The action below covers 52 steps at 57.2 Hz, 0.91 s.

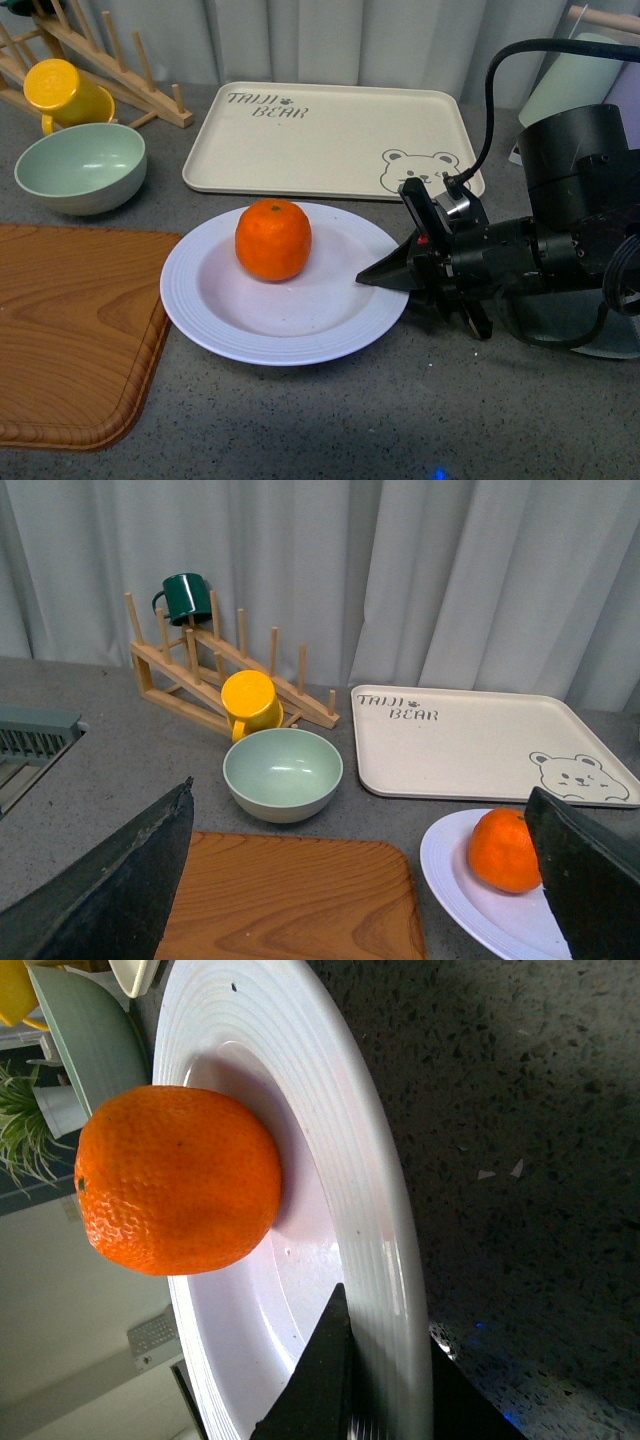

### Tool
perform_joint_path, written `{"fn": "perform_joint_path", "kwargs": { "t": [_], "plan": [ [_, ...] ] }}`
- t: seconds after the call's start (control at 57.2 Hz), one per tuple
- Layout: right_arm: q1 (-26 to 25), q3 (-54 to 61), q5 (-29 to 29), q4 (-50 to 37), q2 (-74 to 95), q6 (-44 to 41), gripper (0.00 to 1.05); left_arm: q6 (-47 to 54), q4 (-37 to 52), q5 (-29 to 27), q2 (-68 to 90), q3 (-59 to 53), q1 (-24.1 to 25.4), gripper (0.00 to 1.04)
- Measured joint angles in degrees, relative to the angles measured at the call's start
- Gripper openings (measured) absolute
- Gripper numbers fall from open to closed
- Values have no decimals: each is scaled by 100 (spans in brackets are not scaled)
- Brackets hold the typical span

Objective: Place orange and plate with both arms

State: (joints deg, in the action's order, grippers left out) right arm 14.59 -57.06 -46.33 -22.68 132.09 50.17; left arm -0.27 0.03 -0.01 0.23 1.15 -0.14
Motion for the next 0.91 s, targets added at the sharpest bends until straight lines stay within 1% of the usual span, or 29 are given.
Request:
{"fn": "perform_joint_path", "kwargs": {
  "t": [0.052, 0.157, 0.437, 0.542, 0.594, 0.751, 0.909],
  "plan": [
    [11, 22, 17, -52, -7, -50, 4, 0, 0, 0, 0, 0, 0, 98],
    [55, 197, 166, -470, -101, -181, 4, 0, 0, 0, 0, 0, 0, 98],
    [22, 337, 199, -1423, -306, 166, 4, 0, 0, 0, 0, 0, 0, 98],
    [11, 260, 424, -1617, -343, 275, 4, 0, 0, 0, 0, 0, 0, 98],
    [13, 184, 669, -1799, -330, 407, 4, 0, 0, 0, 0, 0, 0, 98],
    [94, -188, 1019, -1915, -232, 713, 4, 0, 0, 0, 0, 0, 0, 98],
    [223, -636, 1086, -1727, 7, 901, 4, 0, 0, 0, 0, 0, 0, 98]
  ]
}}
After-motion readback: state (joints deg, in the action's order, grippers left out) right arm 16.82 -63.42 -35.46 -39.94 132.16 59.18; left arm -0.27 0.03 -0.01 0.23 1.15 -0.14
